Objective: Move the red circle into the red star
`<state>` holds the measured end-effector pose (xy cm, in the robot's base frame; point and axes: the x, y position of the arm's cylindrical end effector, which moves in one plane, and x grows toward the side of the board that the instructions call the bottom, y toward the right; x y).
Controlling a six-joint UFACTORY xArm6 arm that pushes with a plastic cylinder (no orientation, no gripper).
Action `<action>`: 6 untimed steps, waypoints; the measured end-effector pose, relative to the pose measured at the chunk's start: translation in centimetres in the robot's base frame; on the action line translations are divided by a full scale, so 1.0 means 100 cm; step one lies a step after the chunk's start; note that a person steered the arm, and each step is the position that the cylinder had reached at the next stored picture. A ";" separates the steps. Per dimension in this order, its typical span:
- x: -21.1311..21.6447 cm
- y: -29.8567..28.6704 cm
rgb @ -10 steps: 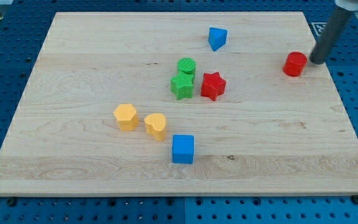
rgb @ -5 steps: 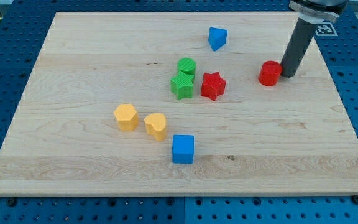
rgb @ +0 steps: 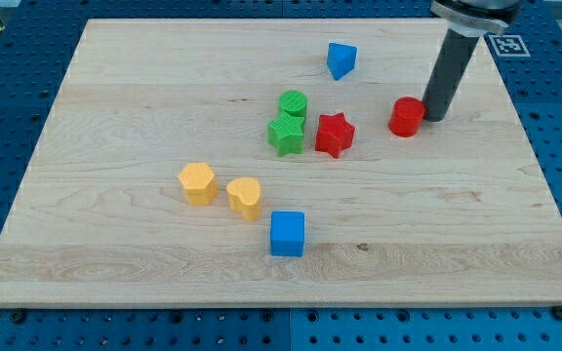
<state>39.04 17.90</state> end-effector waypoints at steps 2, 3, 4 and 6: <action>0.013 -0.012; -0.002 -0.051; -0.007 -0.071; -0.010 -0.089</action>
